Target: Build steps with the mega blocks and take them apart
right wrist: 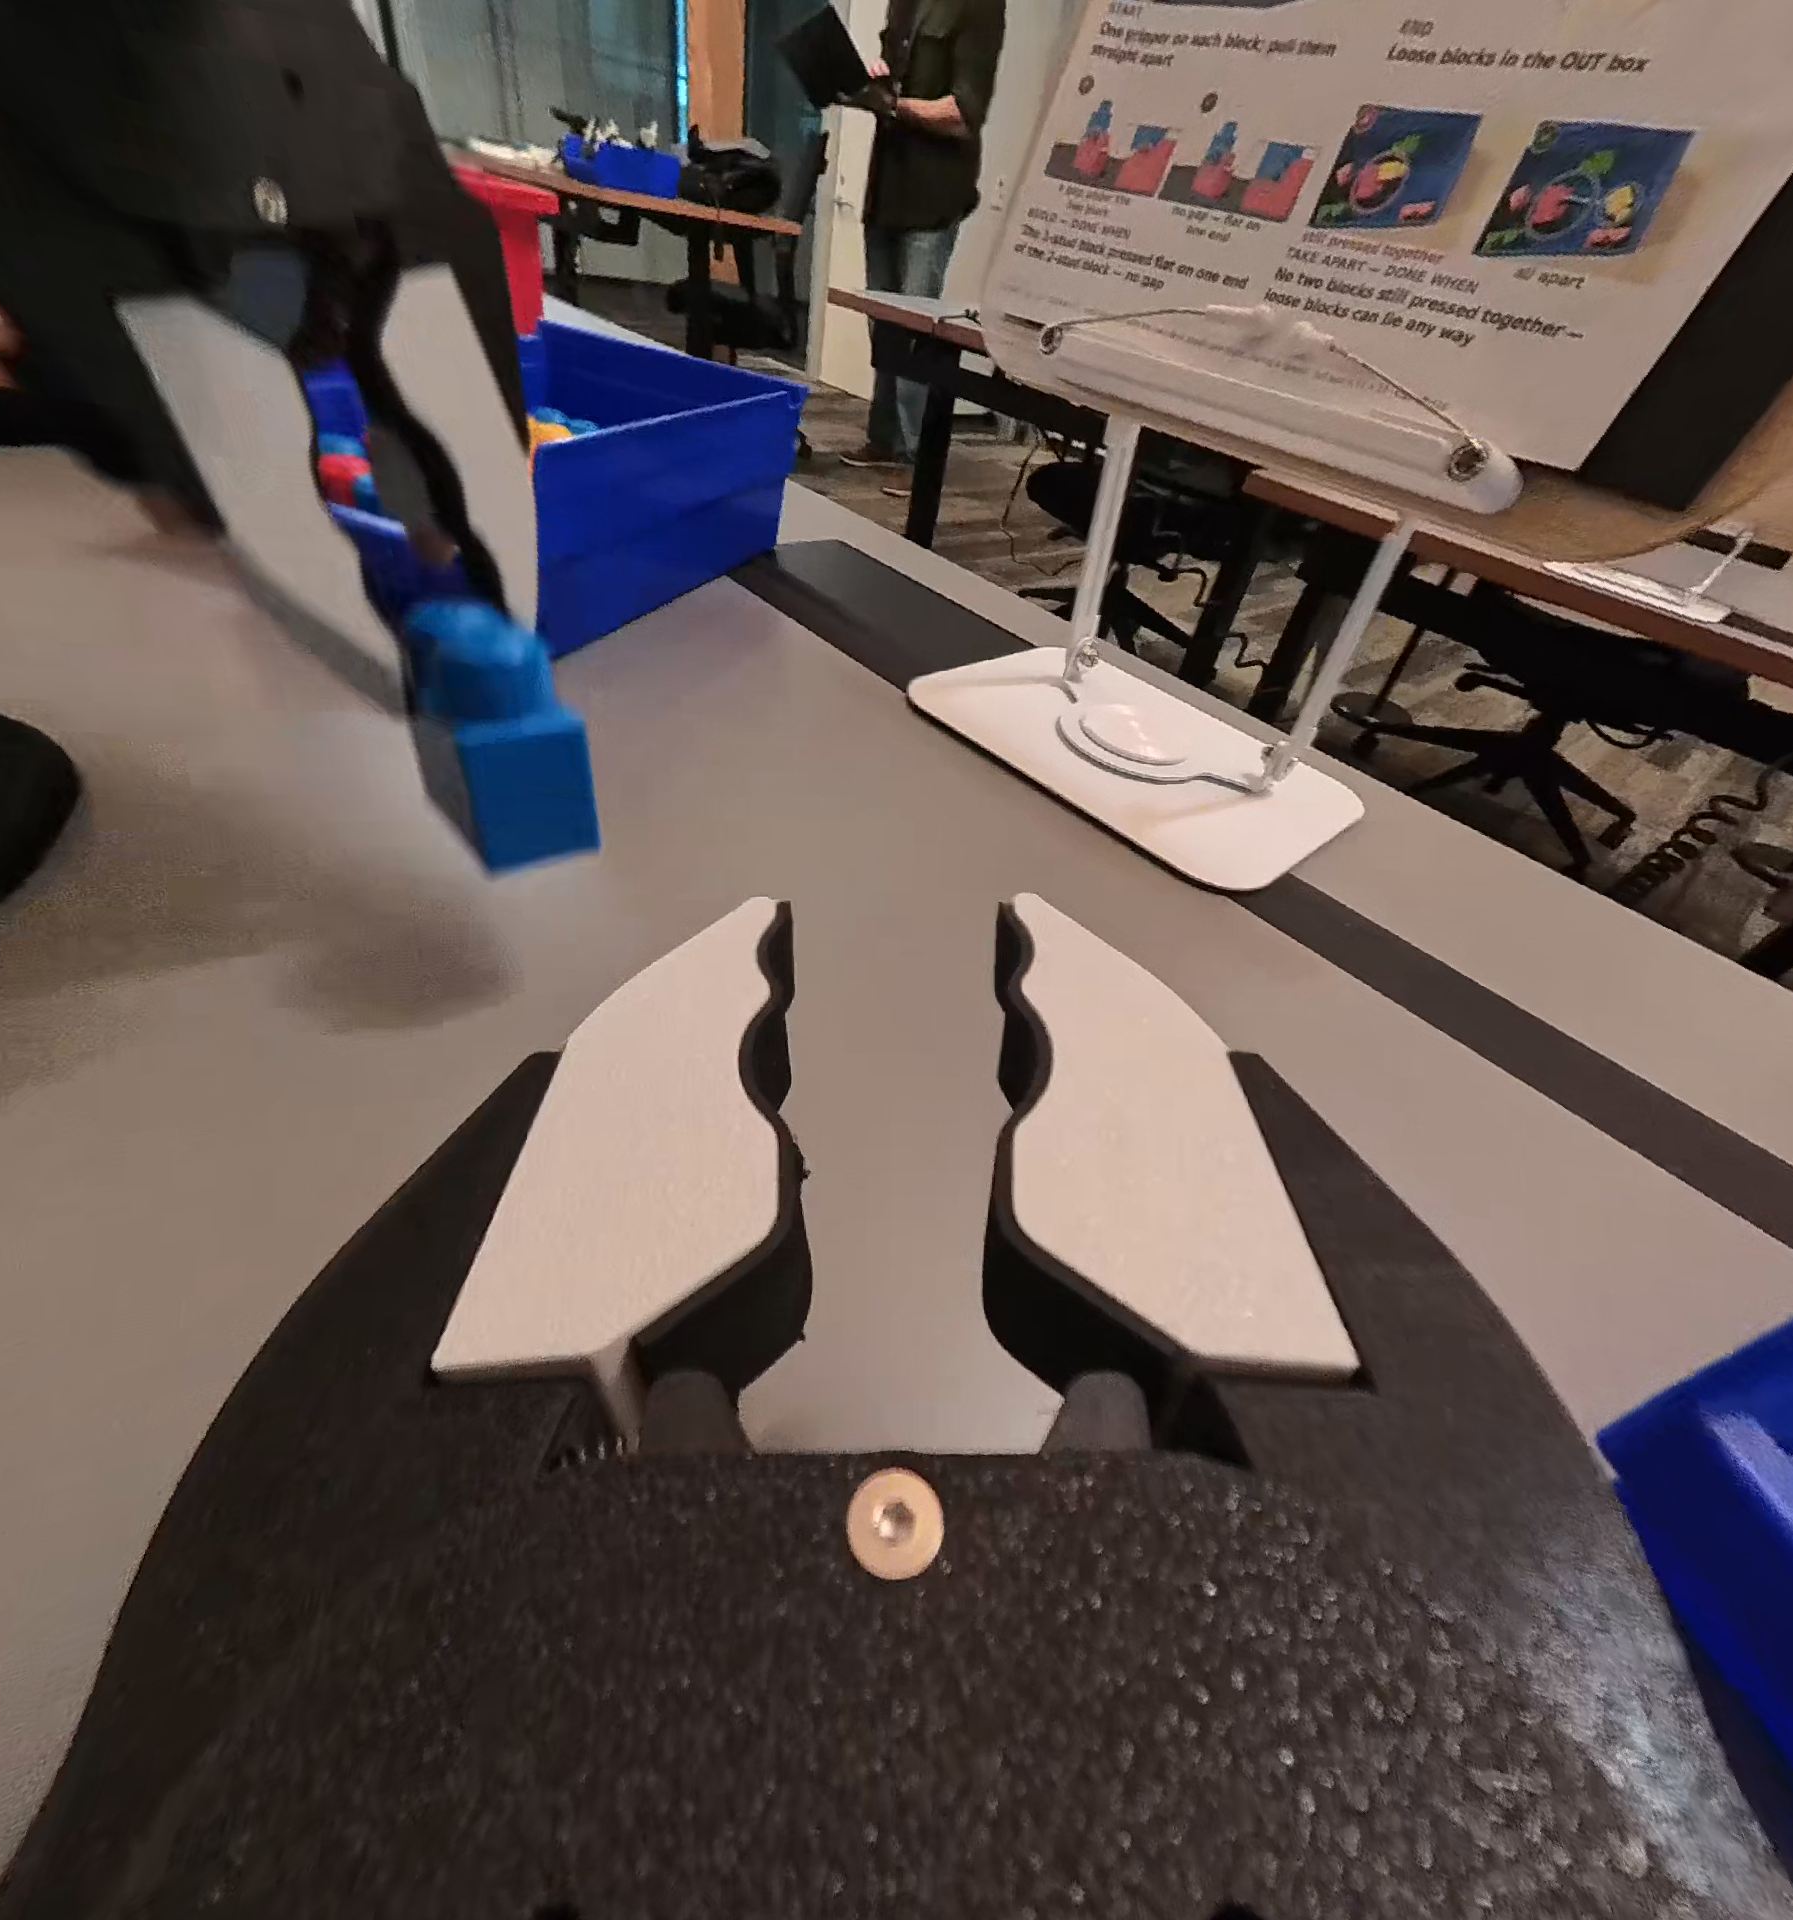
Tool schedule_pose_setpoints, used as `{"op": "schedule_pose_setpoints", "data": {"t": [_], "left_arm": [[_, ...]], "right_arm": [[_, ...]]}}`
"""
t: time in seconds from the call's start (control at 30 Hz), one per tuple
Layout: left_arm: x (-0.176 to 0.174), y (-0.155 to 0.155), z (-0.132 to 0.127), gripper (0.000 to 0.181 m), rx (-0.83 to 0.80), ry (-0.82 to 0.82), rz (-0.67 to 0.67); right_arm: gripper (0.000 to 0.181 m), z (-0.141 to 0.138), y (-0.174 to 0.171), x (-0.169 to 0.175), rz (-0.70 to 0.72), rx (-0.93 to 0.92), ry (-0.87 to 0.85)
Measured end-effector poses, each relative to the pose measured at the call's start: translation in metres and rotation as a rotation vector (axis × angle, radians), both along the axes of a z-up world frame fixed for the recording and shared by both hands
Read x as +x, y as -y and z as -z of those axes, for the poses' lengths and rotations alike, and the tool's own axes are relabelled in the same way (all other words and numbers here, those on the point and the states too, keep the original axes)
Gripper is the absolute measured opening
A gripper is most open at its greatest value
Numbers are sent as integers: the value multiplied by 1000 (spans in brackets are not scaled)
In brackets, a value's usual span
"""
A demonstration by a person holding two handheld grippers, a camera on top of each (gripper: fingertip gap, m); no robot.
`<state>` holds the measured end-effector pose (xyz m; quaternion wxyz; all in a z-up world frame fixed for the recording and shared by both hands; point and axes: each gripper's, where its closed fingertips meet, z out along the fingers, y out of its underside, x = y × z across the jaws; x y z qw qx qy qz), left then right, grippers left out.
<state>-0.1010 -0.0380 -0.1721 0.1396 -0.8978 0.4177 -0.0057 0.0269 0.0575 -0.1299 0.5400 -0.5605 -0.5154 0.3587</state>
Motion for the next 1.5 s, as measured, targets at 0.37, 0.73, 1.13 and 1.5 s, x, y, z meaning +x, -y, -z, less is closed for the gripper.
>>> {"op": "schedule_pose_setpoints", "data": {"t": [0.37, 0.73, 1.13, 1.5], "left_arm": [[63, -15, 37, 33, 36, 15, 33], [-82, -19, -70, 50, 317, -2, -218], [-254, 17, -11, 47, 3, -19, -459], [-270, 8, 22, 30, -51, -14, -489]], "right_arm": [[38, -18, -54, 35, 275, -83, -145], [38, -11, -56, 34, 284, -102, -117], [36, -6, -51, 29, 252, -80, -84], [35, -1, -53, 29, 262, -64, -55]]}}
